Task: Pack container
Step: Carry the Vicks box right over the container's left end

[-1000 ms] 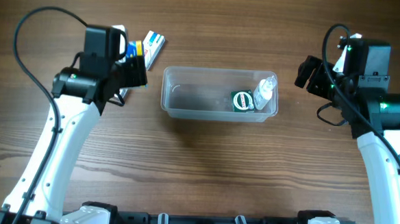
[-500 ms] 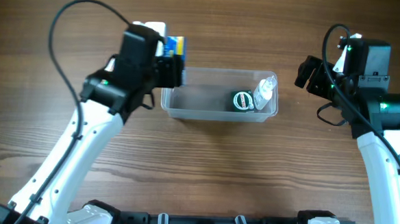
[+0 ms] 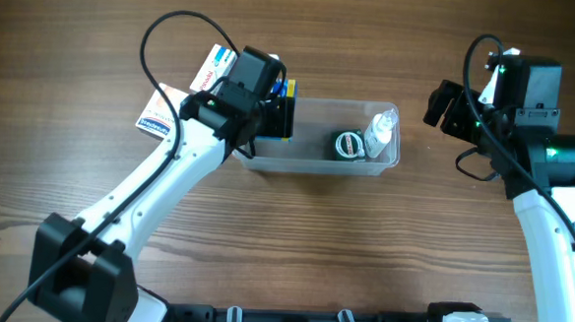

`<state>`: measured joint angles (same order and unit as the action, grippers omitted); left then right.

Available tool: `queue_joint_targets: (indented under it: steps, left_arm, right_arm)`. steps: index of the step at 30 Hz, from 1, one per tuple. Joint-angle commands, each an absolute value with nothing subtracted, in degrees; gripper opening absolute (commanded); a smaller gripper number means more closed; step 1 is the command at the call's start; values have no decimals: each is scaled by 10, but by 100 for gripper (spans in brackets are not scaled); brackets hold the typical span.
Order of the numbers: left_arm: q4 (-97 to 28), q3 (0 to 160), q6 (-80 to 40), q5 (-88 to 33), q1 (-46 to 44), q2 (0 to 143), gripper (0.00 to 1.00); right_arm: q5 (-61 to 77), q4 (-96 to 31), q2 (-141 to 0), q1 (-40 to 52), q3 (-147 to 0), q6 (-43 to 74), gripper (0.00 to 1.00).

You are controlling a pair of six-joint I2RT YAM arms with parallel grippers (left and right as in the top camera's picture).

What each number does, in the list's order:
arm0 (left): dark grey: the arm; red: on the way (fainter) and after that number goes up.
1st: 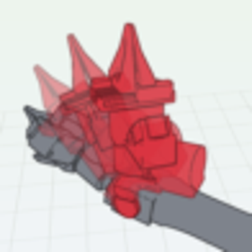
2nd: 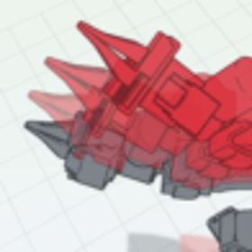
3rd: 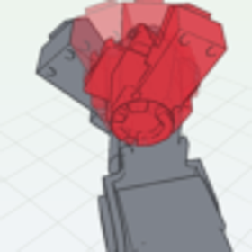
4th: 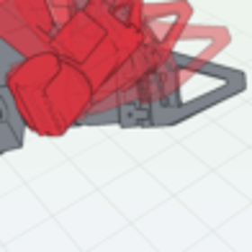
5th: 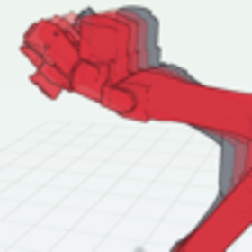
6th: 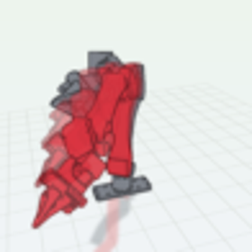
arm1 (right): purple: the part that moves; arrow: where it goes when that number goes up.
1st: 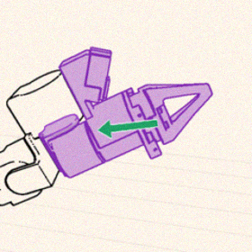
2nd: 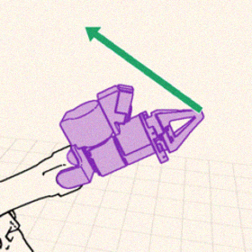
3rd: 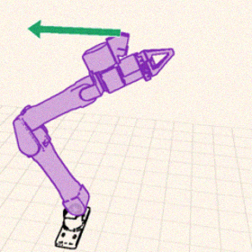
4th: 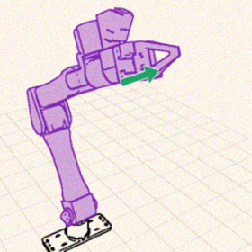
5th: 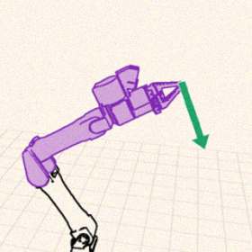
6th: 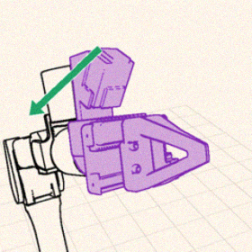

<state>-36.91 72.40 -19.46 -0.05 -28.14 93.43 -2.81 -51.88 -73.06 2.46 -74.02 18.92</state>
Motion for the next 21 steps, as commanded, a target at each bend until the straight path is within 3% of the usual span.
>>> queue_joint_targets:
  steps: [1,21]
  left_arm:
    - [-385,734,-204,24,-283,950,70]
    - [-399,734,-230,31,-283,981,73]
  right_arm:
    - [-31,-519,-731,24,-746,181,100]
    - [-31,-519,-731,24,-746,181,100]
